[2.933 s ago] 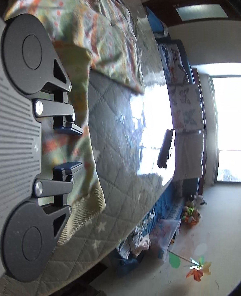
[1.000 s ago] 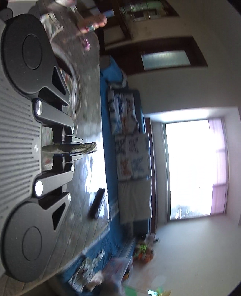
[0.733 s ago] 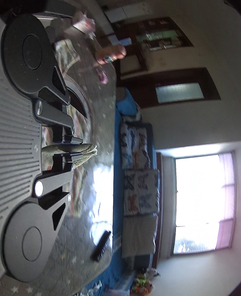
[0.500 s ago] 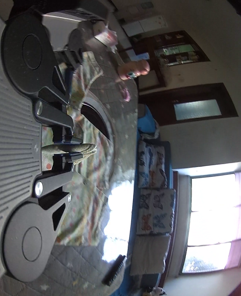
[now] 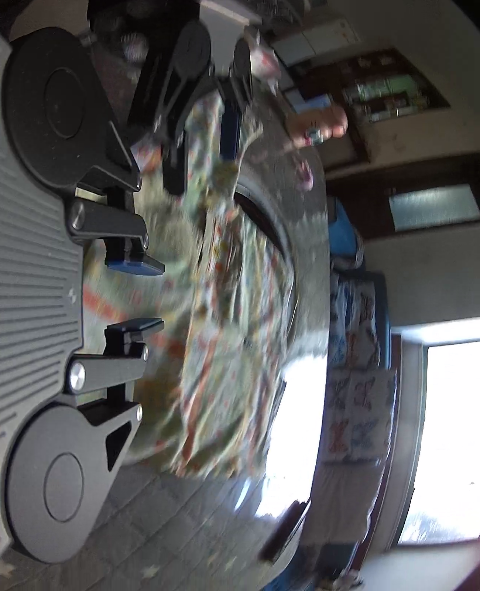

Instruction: Fold clothes

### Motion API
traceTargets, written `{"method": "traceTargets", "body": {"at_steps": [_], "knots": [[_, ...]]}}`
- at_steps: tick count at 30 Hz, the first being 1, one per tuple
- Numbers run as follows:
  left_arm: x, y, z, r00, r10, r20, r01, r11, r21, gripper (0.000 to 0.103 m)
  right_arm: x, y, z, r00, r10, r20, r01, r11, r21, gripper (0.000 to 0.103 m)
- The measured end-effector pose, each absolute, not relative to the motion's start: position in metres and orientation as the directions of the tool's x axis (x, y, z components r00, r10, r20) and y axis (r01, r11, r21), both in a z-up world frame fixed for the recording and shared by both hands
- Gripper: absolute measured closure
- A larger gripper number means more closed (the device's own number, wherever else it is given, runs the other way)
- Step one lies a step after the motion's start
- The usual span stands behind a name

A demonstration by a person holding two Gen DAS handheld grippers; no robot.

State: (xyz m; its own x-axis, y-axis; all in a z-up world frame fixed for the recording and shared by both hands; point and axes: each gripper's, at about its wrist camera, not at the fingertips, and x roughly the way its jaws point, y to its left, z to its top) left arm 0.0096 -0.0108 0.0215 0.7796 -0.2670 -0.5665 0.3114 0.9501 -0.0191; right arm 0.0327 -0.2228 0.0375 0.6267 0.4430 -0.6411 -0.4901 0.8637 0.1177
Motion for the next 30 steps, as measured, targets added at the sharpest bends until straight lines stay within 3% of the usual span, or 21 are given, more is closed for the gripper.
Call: {"method": "traceTargets", "body": {"at_steps": [5, 10, 17, 23, 29, 30], "knots": [[0.013, -0.021, 0.020, 0.773, -0.281, -0.568, 0.334, 0.943, -0.012, 0.008, 0.056, -0.266, 0.012, 0.654, 0.312, -0.689, -0.325, 0.938, 0.117, 0.078], [0.019, -0.025, 0.016, 0.764, -0.277, -0.582, 0.335, 0.942, -0.007, 0.008, 0.060, -0.278, 0.011, 0.657, 0.296, -0.693, -0.304, 0.946, 0.116, 0.082], [0.024, -0.034, 0.010, 0.747, -0.269, -0.609, 0.340, 0.940, 0.002, 0.011, 0.087, -0.279, 0.024, 0.717, 0.295, -0.632, -0.274, 0.952, 0.134, 0.082], [0.022, -0.037, 0.008, 0.719, -0.294, -0.630, 0.370, 0.929, -0.011, 0.034, 0.092, -0.300, 0.032, 0.750, 0.253, -0.611, -0.205, 0.967, 0.150, 0.082], [0.023, -0.043, 0.003, 0.691, -0.309, -0.654, 0.384, 0.923, -0.030, 0.072, 0.079, -0.307, 0.030, 0.746, 0.234, -0.624, -0.198, 0.972, 0.128, 0.082], [0.023, -0.044, 0.003, 0.693, -0.303, -0.654, 0.379, 0.925, -0.027, 0.087, 0.079, -0.307, 0.029, 0.744, 0.231, -0.626, -0.195, 0.972, 0.127, 0.082]]}}
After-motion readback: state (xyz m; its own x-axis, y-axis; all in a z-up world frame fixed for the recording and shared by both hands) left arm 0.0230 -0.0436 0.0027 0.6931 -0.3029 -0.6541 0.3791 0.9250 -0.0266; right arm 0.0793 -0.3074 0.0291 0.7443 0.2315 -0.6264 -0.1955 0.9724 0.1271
